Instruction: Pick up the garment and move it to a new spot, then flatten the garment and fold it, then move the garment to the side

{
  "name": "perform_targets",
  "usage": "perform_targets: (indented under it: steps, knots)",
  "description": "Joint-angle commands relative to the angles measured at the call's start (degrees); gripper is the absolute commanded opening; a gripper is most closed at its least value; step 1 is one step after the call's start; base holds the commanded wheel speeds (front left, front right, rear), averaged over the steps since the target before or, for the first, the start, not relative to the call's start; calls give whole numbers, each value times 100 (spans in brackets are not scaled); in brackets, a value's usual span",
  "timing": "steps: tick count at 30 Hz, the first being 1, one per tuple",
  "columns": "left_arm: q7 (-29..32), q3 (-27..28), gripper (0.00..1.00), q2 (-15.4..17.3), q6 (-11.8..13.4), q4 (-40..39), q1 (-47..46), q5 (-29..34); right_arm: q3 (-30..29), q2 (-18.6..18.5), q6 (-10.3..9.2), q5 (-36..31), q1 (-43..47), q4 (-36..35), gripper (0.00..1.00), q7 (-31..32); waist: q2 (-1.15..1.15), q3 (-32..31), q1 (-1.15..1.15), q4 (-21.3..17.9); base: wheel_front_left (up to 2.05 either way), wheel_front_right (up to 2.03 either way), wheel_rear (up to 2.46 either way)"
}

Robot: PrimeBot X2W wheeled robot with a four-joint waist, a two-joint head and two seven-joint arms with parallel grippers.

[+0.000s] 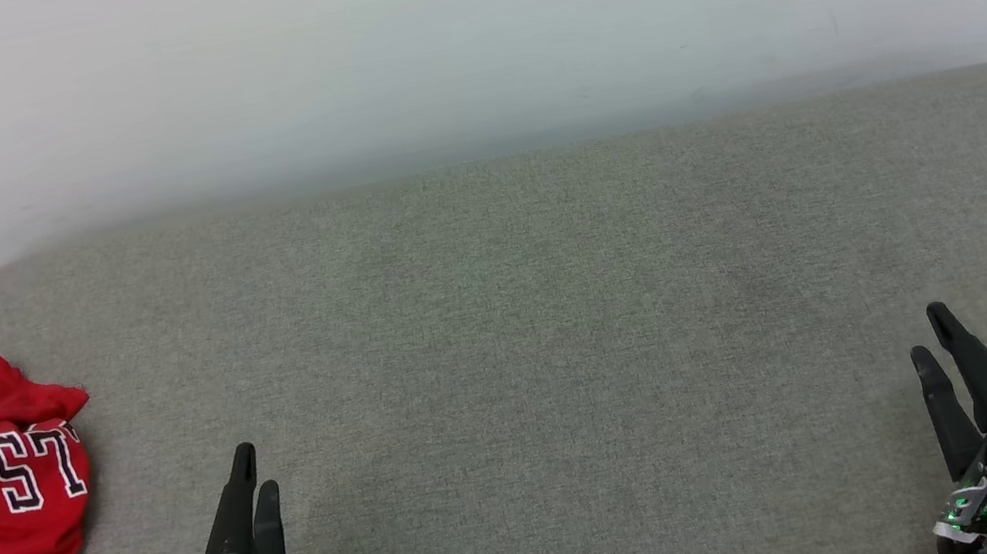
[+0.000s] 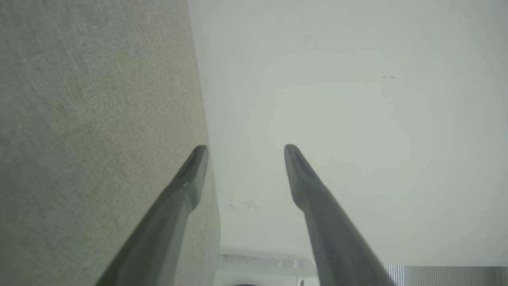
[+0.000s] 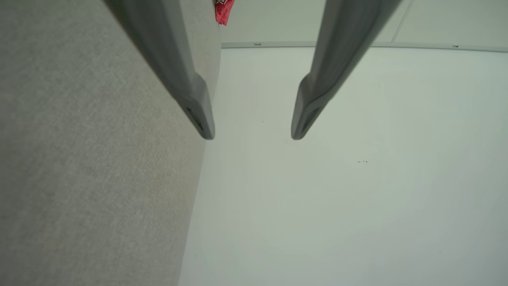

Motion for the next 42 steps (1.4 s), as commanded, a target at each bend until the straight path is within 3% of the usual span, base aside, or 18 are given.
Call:
perform_targets:
  steps: [1, 13, 21, 26, 42]
  knots:
    - [-56, -68, 100, 8, -3, -156, -141, 17, 33, -8, 0, -48, -70, -182, 100, -55, 0, 1, 0, 1, 0, 0, 0]
    - [-377, -403, 100, 10, -6, -637, -171, 76, 243, -59, 0, -251, 30, -616, 100, -382, 0, 5, 0, 1, 0, 0, 0]
    - [-581, -633, 100, 90, -8, -861, -172, 430, 349, -154, 0, -680, 101, -800, 100, -591, 0, 2, 0, 10, 0, 0, 0]
    - [-691, -596, 100, 90, -9, -936, -145, 1197, 309, -170, 0, -1326, 129, -857, 100, -705, 0, -4, 0, 17, 0, 0, 0]
    - [-1007, -511, 100, 13, -13, -1078, 35, 3977, 190, -71, 0, -4367, 161, -1034, 100, -1011, 0, -45, 0, 44, 0, 0, 0]
